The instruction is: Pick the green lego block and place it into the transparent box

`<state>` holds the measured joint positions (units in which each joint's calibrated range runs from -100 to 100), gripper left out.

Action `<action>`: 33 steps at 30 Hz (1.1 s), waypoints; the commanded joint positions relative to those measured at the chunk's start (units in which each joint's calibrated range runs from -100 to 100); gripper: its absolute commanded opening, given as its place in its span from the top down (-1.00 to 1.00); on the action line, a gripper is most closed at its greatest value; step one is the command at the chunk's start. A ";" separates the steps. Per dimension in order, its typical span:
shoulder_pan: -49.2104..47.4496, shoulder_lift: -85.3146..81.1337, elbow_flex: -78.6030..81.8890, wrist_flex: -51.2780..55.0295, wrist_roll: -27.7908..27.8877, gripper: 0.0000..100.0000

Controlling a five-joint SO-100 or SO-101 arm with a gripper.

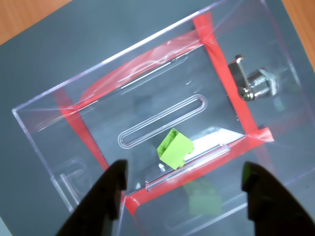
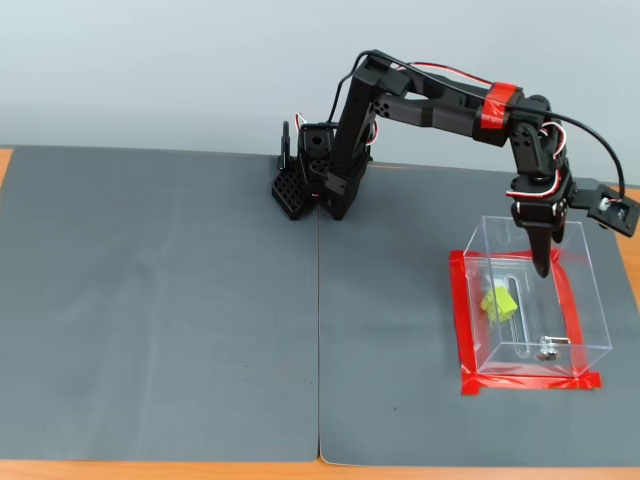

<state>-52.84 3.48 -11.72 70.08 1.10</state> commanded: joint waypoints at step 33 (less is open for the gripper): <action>11.47 -2.34 -25.05 18.90 -0.03 0.81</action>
<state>-43.11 3.48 -30.94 86.04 1.10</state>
